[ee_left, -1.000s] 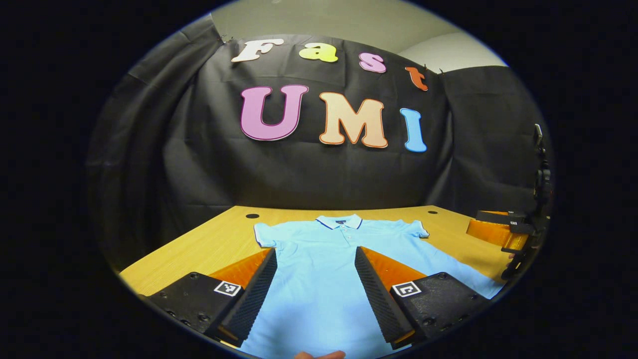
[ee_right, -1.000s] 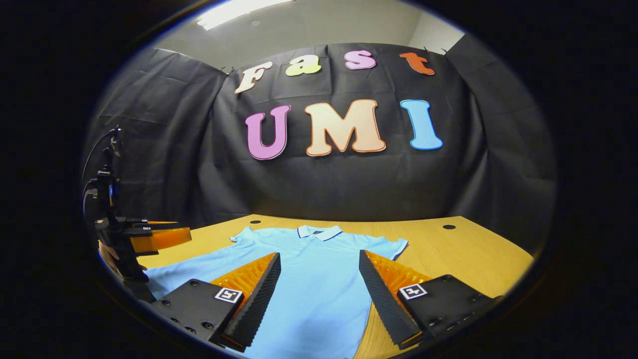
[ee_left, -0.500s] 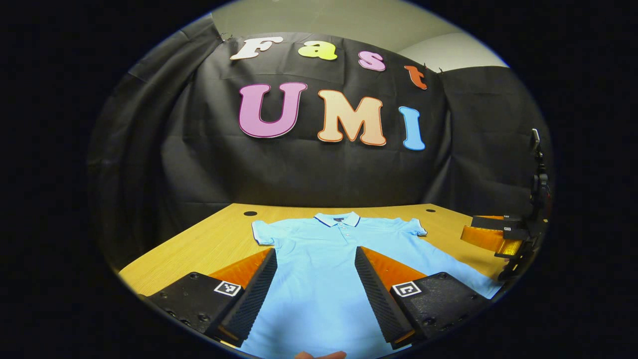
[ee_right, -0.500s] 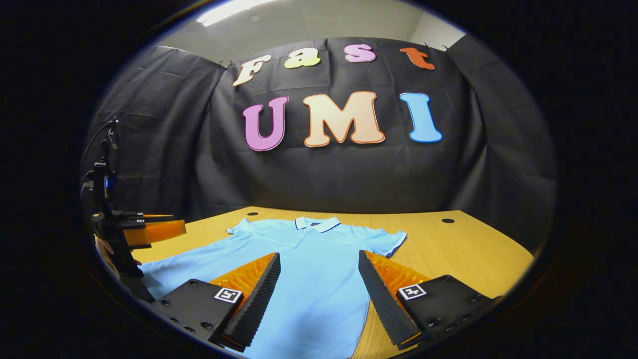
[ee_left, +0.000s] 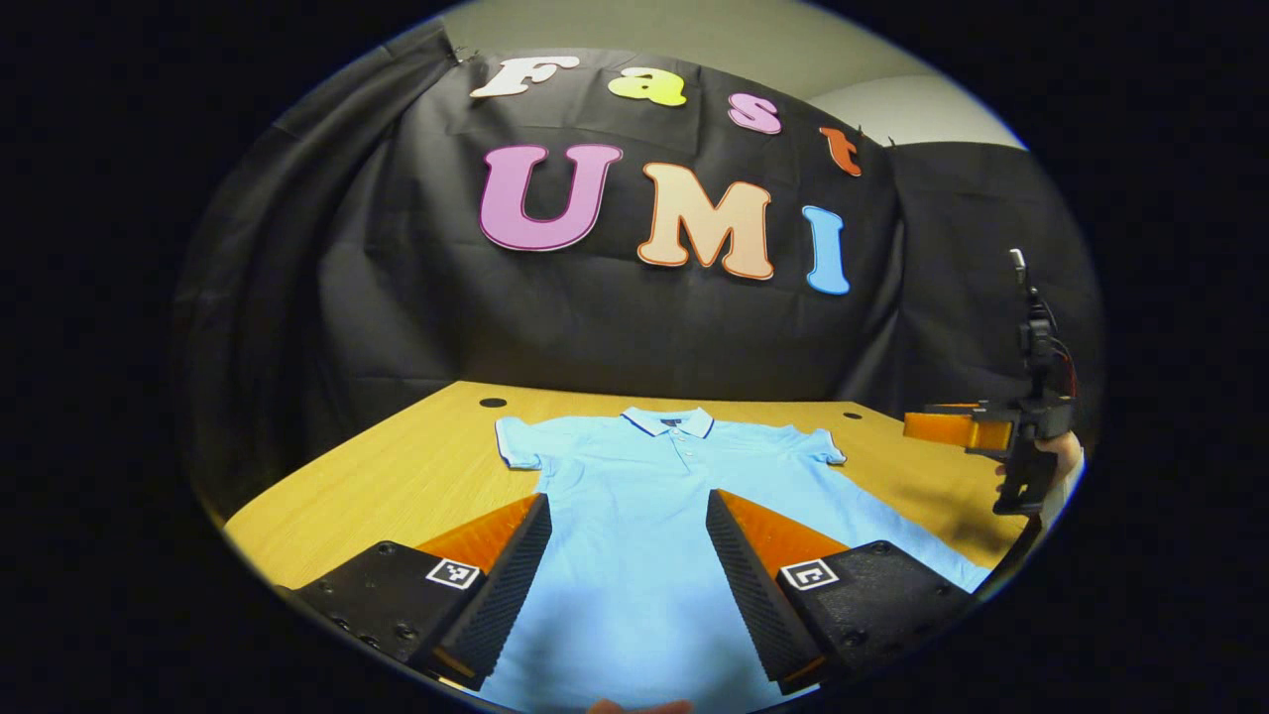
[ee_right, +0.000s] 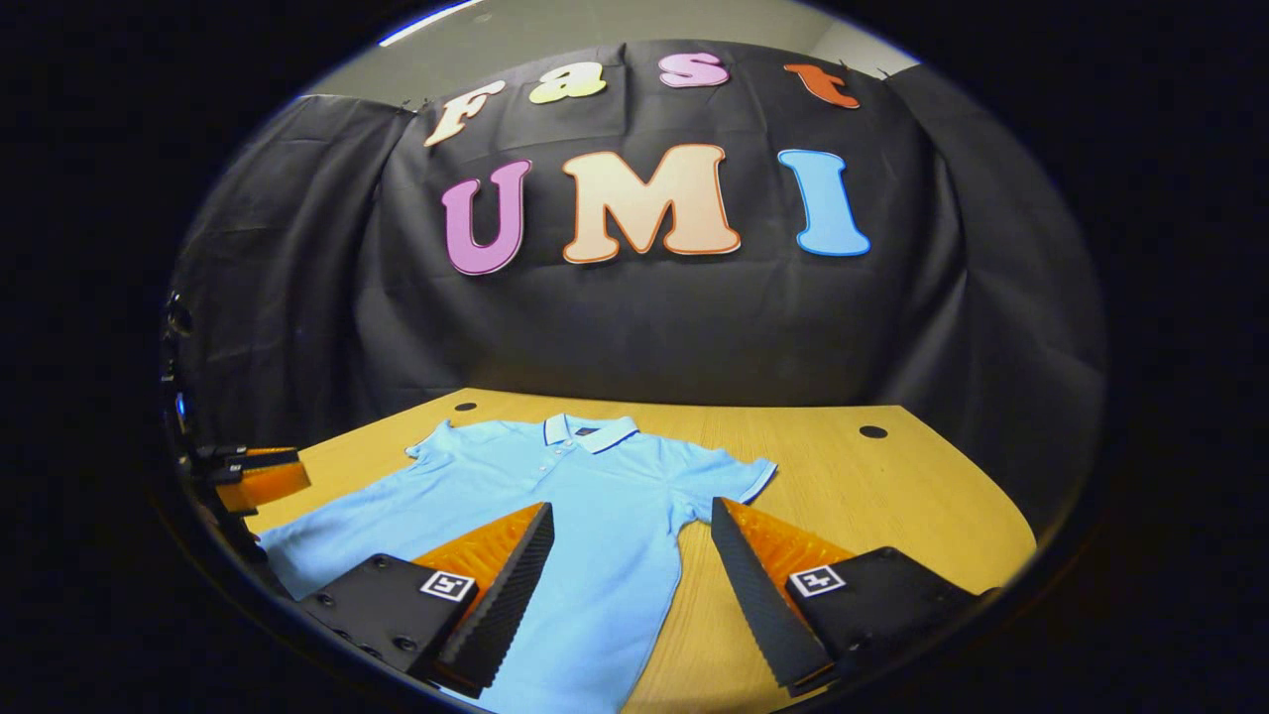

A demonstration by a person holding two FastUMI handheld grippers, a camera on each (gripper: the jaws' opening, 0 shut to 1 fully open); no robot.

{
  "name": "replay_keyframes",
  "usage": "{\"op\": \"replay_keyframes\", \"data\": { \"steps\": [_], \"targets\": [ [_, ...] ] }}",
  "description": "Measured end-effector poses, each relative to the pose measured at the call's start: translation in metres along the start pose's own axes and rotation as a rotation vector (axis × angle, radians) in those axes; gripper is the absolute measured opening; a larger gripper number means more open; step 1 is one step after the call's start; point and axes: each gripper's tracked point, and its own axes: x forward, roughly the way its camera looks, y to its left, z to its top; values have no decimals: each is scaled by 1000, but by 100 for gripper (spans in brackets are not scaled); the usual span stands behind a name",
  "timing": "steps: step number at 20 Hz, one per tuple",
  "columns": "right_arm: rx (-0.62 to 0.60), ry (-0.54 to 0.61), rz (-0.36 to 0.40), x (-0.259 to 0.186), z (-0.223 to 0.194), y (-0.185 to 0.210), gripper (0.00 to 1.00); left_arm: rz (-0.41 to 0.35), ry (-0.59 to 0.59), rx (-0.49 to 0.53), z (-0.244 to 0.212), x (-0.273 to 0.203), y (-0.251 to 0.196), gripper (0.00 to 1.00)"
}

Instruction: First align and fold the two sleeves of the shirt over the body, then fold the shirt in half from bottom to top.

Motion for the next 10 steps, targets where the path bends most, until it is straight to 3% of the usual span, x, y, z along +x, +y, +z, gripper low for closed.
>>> {"op": "replay_keyframes", "data": {
  "steps": [4, 10],
  "targets": [
    [-17, 80, -72, 53, 10, -46, 99, 1, -8, -16, 3, 1, 7, 94],
    [14, 257, -153, 128, -24, -90, 98, -11, 10, -24, -3, 6, 9, 94]
  ]
}}
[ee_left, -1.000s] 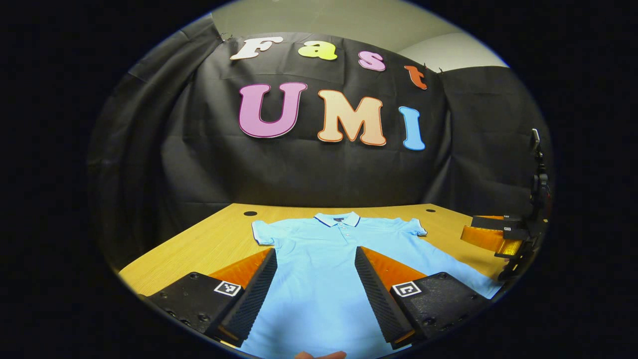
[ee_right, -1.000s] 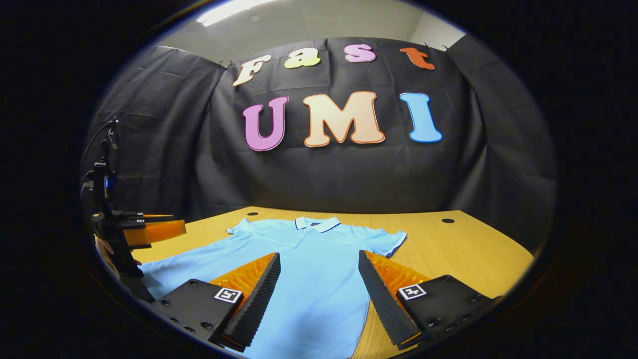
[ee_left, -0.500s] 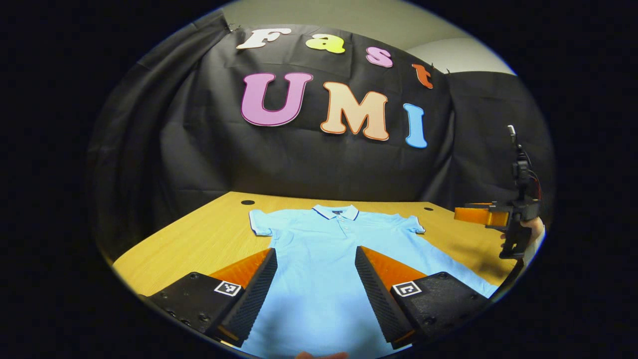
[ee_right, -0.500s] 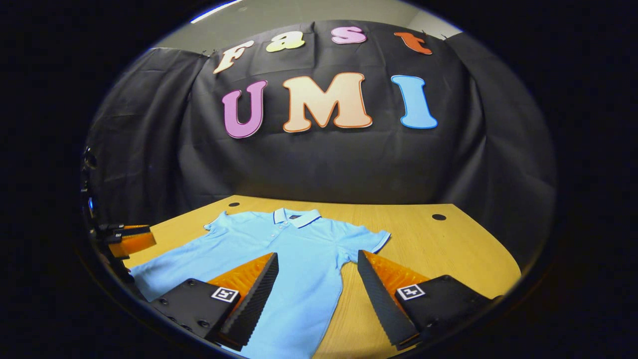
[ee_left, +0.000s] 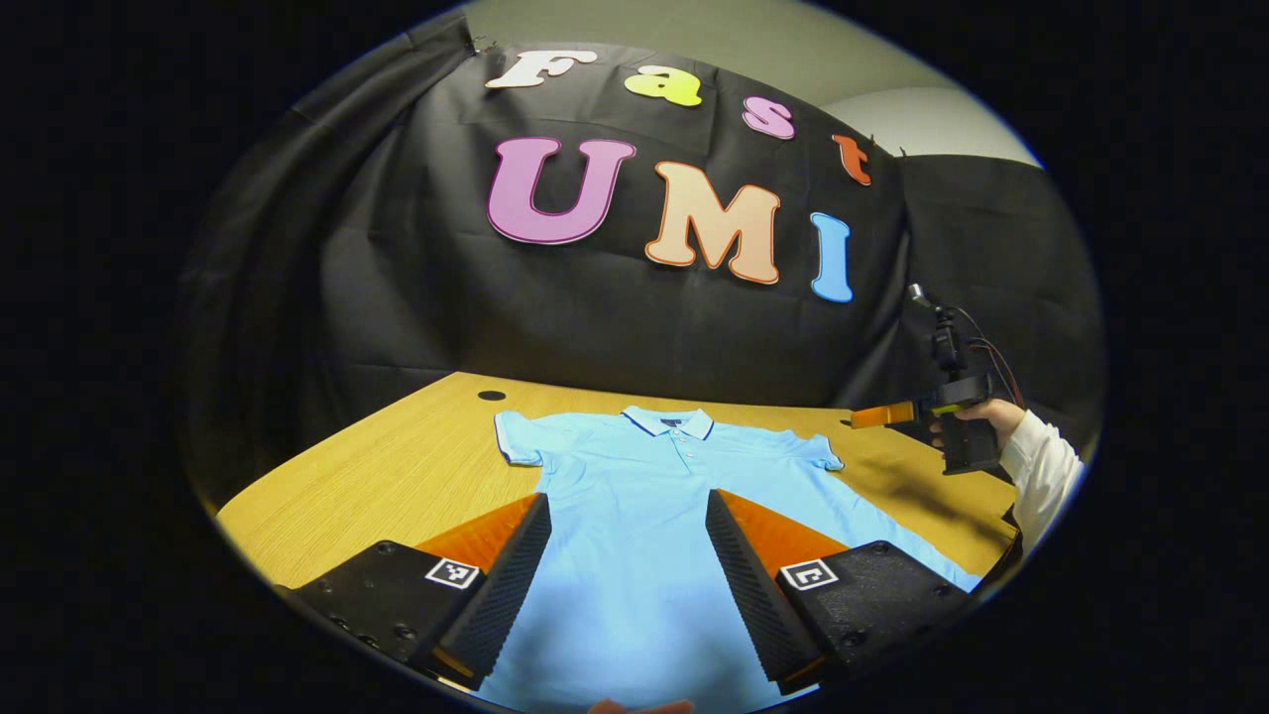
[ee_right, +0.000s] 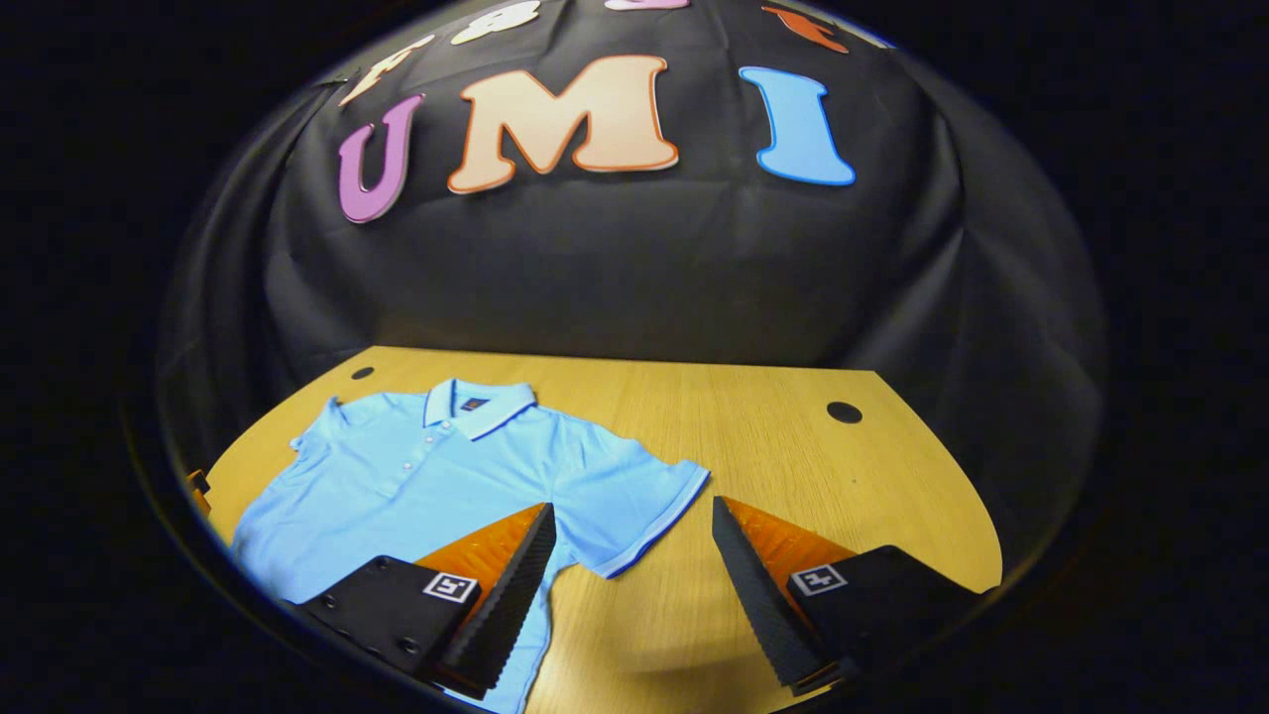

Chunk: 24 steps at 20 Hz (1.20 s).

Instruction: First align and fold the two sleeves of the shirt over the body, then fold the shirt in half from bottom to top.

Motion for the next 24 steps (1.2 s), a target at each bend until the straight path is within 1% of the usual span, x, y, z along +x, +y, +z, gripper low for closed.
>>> {"op": "replay_keyframes", "data": {
  "steps": [1, 2, 3, 4, 5, 6, 8, 9, 13, 14, 15, 16, 17, 18, 19, 20, 21, 22, 23, 24],
  "targets": [
    [28, 25, -1, 11, -3, -1, 95, 4, 5, -4, -2, 0, 2, 94],
    [49, 48, 1, 21, -7, -1, 98, 9, 12, -9, -5, 1, 5, 94],
    [67, 70, -2, 33, -13, 0, 95, 11, 18, -14, -6, 2, 6, 94],
    [75, 88, -1, 41, -17, 1, 98, 13, 24, -19, -8, 2, 7, 94],
    [78, 102, -6, 48, -21, 3, 97, 15, 31, -25, -10, 3, 9, 94],
    [69, 116, -8, 54, -25, 3, 94, 13, 38, -29, -12, 5, 10, 94],
    [35, 135, -20, 65, -34, 5, 94, 11, 54, -41, -17, 7, 11, 94],
    [23, 139, -27, 67, -37, 5, 98, 12, 61, -46, -20, 8, 12, 94],
    [13, 181, -39, 74, -51, 2, 97, 19, 67, -65, -22, 10, 18, 94],
    [16, 190, -36, 73, -53, 3, 94, 18, 70, -67, -23, 10, 18, 94],
    [19, 188, -38, 74, -52, 3, 98, 20, 74, -67, -25, 11, 19, 94],
    [13, 184, -34, 74, -52, 3, 98, 21, 76, -67, -25, 12, 20, 94],
    [3, 175, -30, 75, -51, 2, 95, 20, 72, -64, -24, 10, 20, 94],
    [3, 171, -25, 76, -52, 5, 98, 21, 70, -61, -22, 10, 21, 94],
    [3, 165, -20, 77, -51, 6, 97, 23, 65, -58, -22, 10, 22, 94],
    [4, 161, -19, 78, -51, 6, 94, 20, 61, -57, -21, 10, 21, 94],
    [6, 156, -14, 79, -50, 7, 83, 18, 61, -57, -21, 10, 20, 93],
    [4, 155, -12, 79, -51, 8, 76, 13, 66, -59, -23, 10, 19, 93],
    [5, 149, -7, 81, -50, 12, 66, 5, 72, -63, -24, 10, 17, 93],
    [2, 149, -13, 81, -52, 15, 62, -3, 78, -68, -26, 10, 14, 93]
  ]
}}
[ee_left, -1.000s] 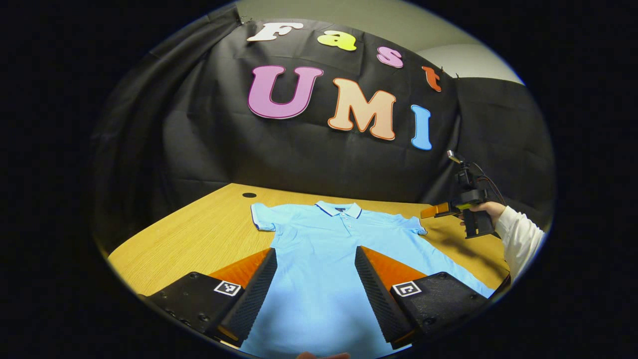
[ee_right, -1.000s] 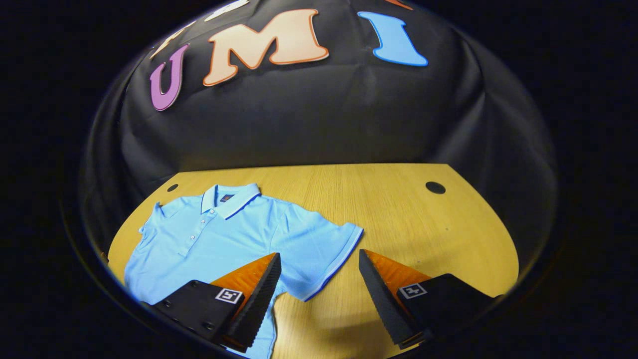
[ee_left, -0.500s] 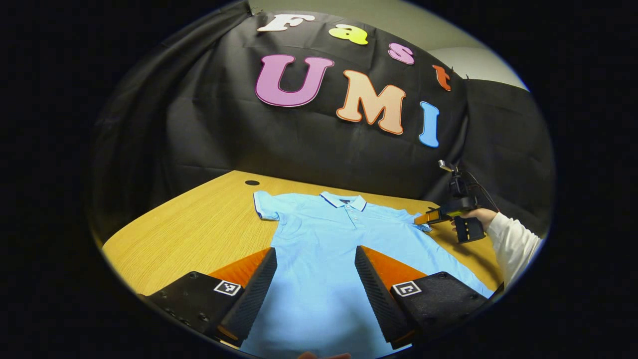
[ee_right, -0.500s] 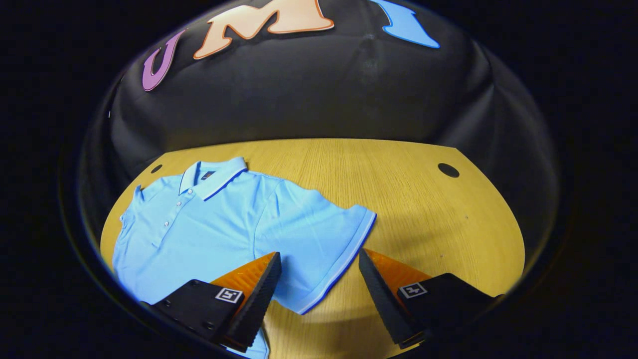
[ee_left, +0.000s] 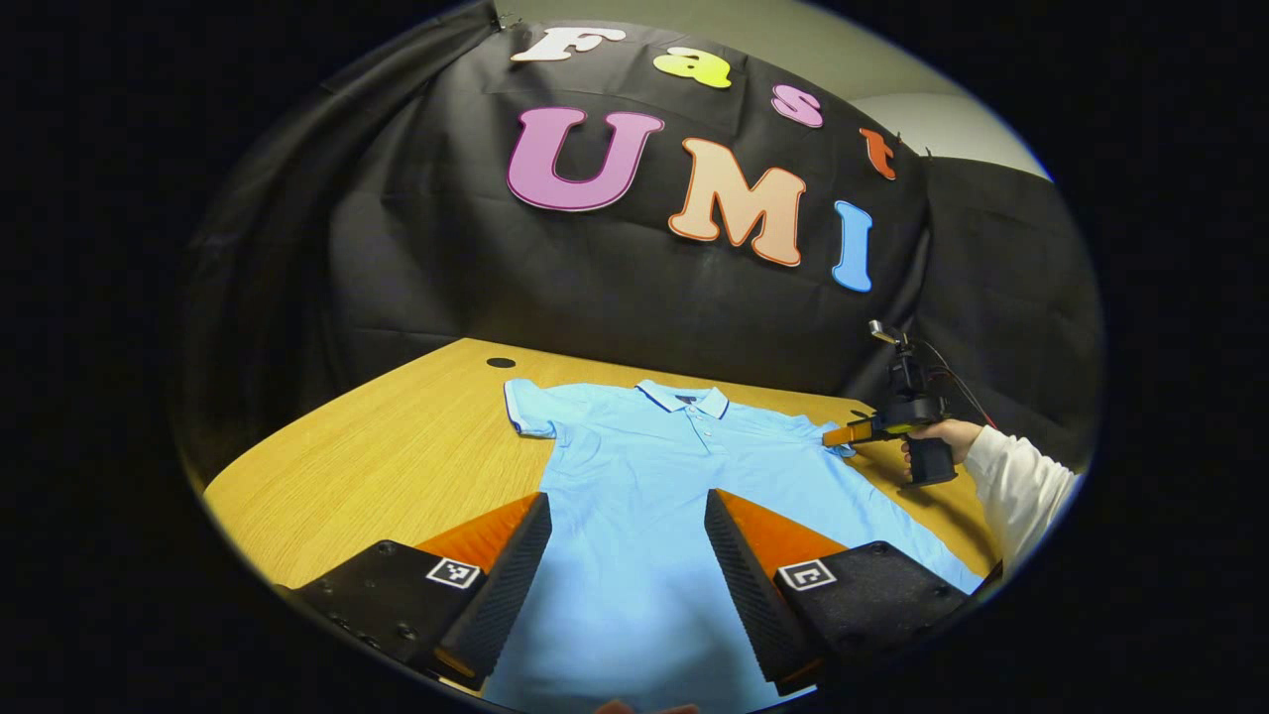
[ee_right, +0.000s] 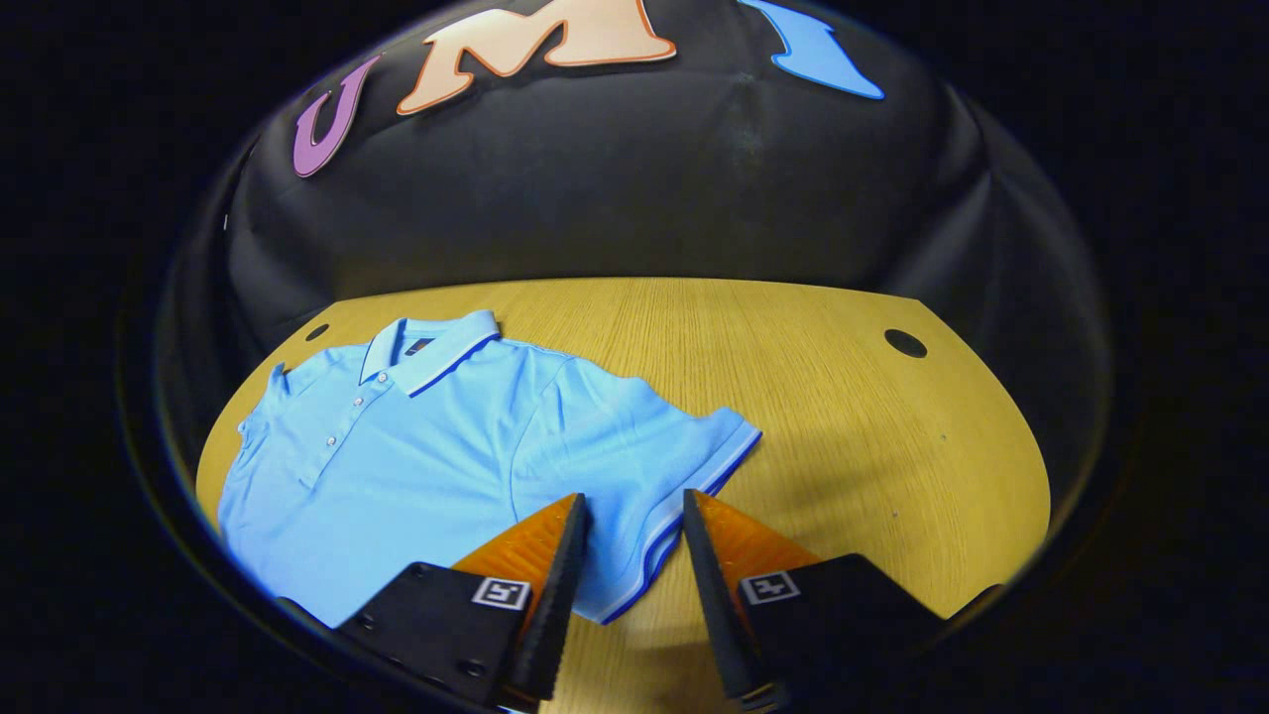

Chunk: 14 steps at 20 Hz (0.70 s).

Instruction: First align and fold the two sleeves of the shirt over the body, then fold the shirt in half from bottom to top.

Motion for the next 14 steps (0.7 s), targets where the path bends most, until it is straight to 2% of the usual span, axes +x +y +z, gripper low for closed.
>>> {"op": "replay_keyframes", "data": {
  "steps": [1, 2, 3, 4, 5, 8, 14],
  "targets": [
    [1, -6, 16, 1, 1, 6, 47, -5, 8, -3, -2, 0, -2, 92],
    [7, 2, 6, -1, -2, 9, 43, -9, 12, -3, -3, 0, -3, 92],
    [2, -11, -3, 0, 2, 9, 19, -9, 12, -2, -2, 0, -3, 91],
    [9, -5, -5, 0, 0, 12, 19, -10, 10, 0, -1, 0, -4, 91],
    [24, -4, -4, -1, 1, 13, 11, -12, 8, 1, 0, -2, -5, 91],
    [138, 33, -46, -2, 0, 9, 7, -26, 5, 5, 0, -4, -11, 90],
    [133, -6, -93, -18, 12, 17, 7, -37, 8, 8, 0, -4, -14, 90]
  ]
}}
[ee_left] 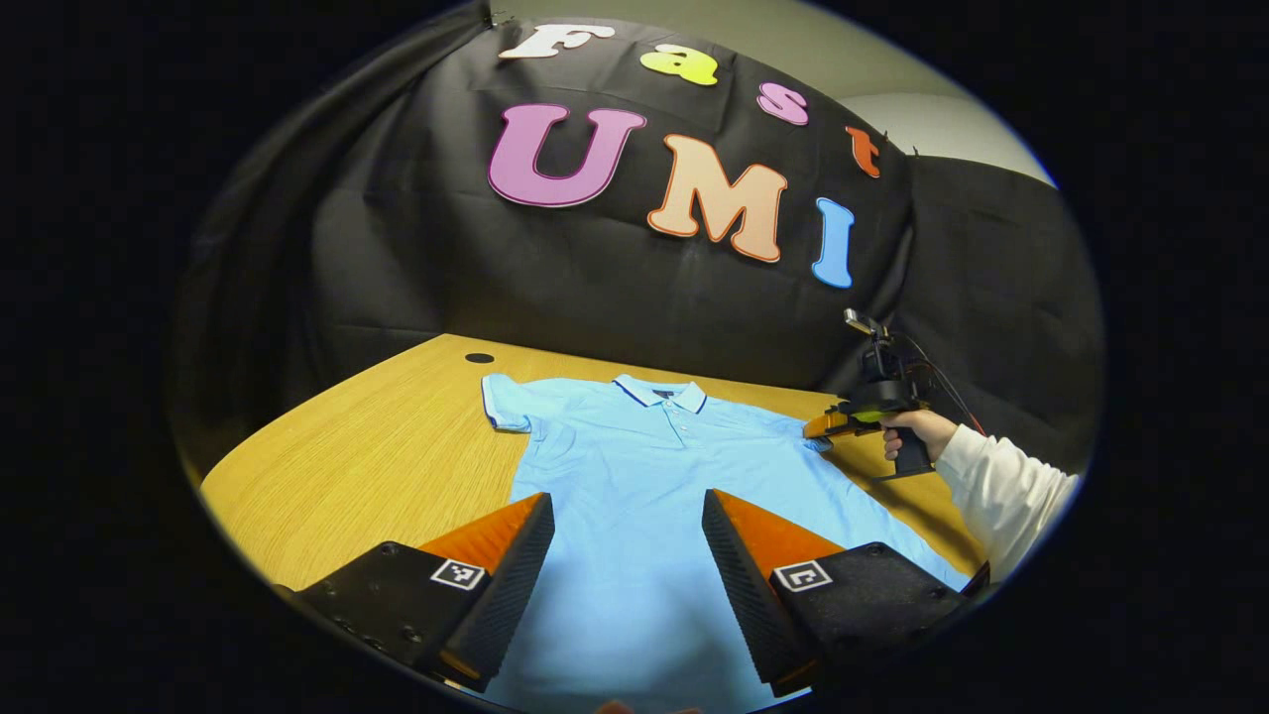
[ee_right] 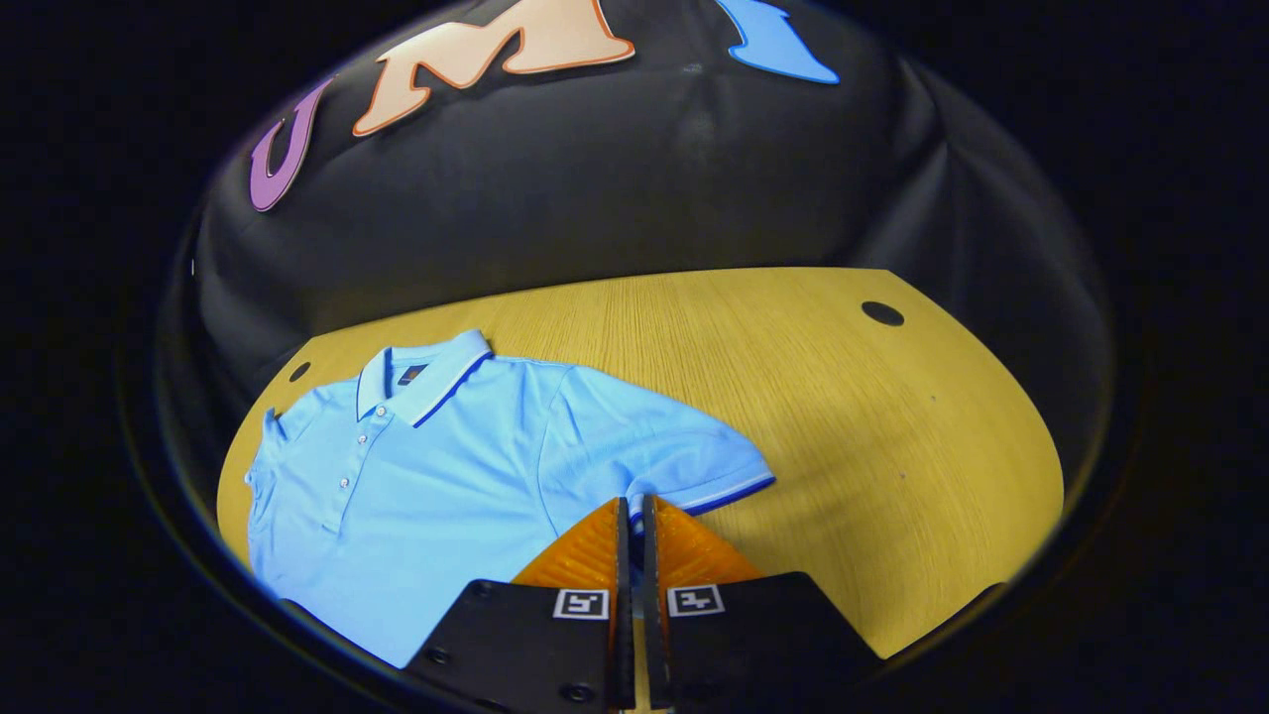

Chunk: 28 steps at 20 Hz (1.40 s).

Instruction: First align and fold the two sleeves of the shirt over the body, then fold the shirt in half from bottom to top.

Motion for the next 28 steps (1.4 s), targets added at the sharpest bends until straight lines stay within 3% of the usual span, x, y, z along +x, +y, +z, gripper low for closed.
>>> {"op": "replay_keyframes", "data": {
  "steps": [4, 6, 10, 17, 24, 25, 28],
  "targets": [
    [26, -73, 84, -21, 24, 32, 7, 4, 10, -8, -3, 1, 1, 90],
    [18, -149, 185, -34, 40, 61, 7, -3, 11, -16, -4, 1, -1, 90],
    [-115, -259, 357, -58, 47, 127, 7, -9, 16, -15, -5, 1, -2, 90],
    [-326, -172, 450, -53, -8, 197, 7, -4, 14, -8, -4, 1, 0, 91],
    [-355, -79, 517, -55, -45, 217, 14, 7, 23, -15, -7, 3, 5, 91],
    [-365, -71, 525, -59, -47, 218, 19, 10, 25, -19, -8, 3, 7, 91],
    [-367, -74, 564, -76, -57, 221, 97, 34, 33, -27, -10, 5, 17, 91]
  ]
}}
